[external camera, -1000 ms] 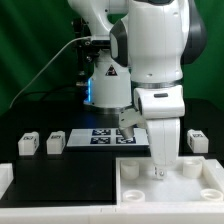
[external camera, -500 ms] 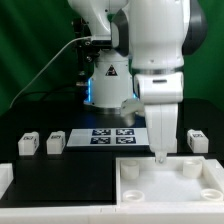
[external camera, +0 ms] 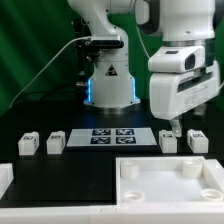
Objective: Assemble one leg
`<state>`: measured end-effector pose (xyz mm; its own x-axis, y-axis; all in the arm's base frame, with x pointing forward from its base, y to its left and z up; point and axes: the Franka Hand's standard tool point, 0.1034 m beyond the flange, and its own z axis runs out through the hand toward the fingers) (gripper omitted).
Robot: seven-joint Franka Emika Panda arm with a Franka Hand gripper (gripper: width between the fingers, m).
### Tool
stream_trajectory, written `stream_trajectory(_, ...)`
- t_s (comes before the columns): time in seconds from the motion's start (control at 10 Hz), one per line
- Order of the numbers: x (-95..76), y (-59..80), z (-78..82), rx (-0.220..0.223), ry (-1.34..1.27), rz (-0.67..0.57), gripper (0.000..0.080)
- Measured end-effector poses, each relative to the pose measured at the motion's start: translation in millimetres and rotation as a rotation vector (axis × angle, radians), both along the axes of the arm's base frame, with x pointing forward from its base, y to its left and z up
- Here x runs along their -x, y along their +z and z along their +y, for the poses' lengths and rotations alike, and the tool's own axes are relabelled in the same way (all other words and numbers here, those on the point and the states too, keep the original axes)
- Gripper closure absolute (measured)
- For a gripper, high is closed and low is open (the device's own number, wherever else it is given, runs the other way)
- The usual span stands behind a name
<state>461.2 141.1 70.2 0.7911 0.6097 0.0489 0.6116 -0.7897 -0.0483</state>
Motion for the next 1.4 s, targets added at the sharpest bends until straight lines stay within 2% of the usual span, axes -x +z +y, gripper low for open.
stream_trajectory(0.2,-4.9,0.0,2.3,-0.04,-0.257,0.037,0.015)
stream_trajectory(0.5,-3.3,-0.3,5.5,-0.044,-0.507,0.063,0.015)
stream_trajectory(0.6,1.2,-3.5,13.0,-0.046,-0.602,0.076,0.015)
stream_trajectory(0.7,15.3,-14.3,33.2,-0.041,-0.654,0.106,0.015)
stream_trajectory(0.8,20.5,-21.3,46.9,-0.032,-0.648,0.136,0.015)
stream_trajectory(0.9,21.7,-24.8,52.3,-0.023,-0.653,0.156,0.015)
stream_trajectory(1.1,30.2,-28.9,47.7,0.054,-0.644,0.305,0.015)
stream_trajectory(1.4,30.9,-29.0,43.2,0.16,-0.609,0.555,0.015)
